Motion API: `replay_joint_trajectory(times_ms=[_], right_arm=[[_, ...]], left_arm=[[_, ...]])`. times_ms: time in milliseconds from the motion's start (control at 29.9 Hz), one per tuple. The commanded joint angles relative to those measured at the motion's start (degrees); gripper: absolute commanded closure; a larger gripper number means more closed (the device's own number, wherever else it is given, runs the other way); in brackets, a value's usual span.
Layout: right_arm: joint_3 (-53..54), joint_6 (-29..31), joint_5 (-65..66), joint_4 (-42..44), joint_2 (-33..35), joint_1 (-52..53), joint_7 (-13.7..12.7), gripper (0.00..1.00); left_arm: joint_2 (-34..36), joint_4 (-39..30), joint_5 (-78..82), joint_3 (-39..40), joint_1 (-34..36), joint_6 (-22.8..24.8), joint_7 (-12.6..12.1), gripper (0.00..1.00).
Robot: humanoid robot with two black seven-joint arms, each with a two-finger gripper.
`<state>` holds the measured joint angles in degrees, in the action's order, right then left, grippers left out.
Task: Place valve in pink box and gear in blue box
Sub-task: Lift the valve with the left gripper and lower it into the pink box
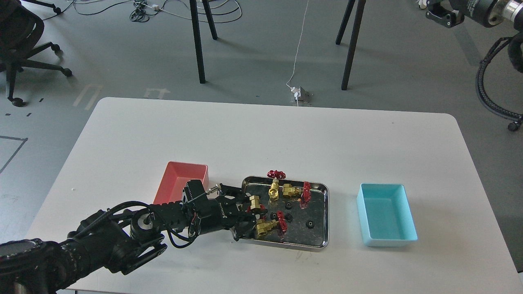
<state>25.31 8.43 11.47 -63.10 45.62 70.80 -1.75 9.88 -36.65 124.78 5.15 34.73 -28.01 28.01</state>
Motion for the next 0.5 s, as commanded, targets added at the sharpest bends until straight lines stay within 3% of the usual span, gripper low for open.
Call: replay_joint_trajectory(times_ms=[0, 267, 468], right_arm=[[0.00, 0.00, 0.49, 0.17, -0.01, -0.05, 0.00, 0.01], [0.00, 0.00, 0.57, 0.69, -0.01, -0.66, 0.00, 0.01], [0.00, 0.09, 0.57, 0.96, -0.71, -0.57, 0.00, 0.01]], left_arm=[[0.66, -0.09, -3.39, 0.65, 0.42, 0.01, -0.01, 0.93], [7.33, -3.95, -20.36, 1.01, 4.55, 0.01, -0.01, 0.92], [18.57, -15.54, -23.97, 1.01, 3.85, 0.01, -0.01, 0.91]])
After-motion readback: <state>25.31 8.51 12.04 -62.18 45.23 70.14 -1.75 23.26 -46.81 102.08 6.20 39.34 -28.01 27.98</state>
